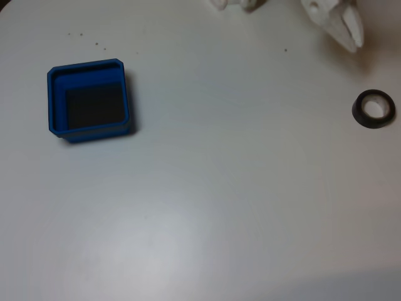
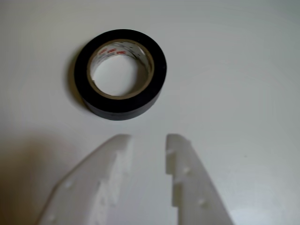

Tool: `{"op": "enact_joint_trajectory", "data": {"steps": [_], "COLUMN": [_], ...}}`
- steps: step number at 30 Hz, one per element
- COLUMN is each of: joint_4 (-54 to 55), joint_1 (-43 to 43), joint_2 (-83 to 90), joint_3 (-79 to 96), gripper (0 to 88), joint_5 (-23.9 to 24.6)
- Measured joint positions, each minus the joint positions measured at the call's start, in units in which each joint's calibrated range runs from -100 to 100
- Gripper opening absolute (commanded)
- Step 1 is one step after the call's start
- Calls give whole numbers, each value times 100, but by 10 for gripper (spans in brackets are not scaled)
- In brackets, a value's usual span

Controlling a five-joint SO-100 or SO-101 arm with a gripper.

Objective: Pick the black tape roll and drop it in the blue box

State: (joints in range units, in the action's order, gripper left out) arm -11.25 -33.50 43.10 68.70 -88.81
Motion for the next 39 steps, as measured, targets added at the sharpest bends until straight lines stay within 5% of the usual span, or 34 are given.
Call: {"op": "enact_joint_trajectory", "data": {"steps": [13, 30, 39], "joint_4": [-1658, -1765, -2356], "joint_1": [673, 683, 683], "joint_2": [-1516, -3167, -3870], "joint_3": [-2000, -3076, -3848], "gripper": [8, 8, 8], "joint_5": [743, 851, 1503]}}
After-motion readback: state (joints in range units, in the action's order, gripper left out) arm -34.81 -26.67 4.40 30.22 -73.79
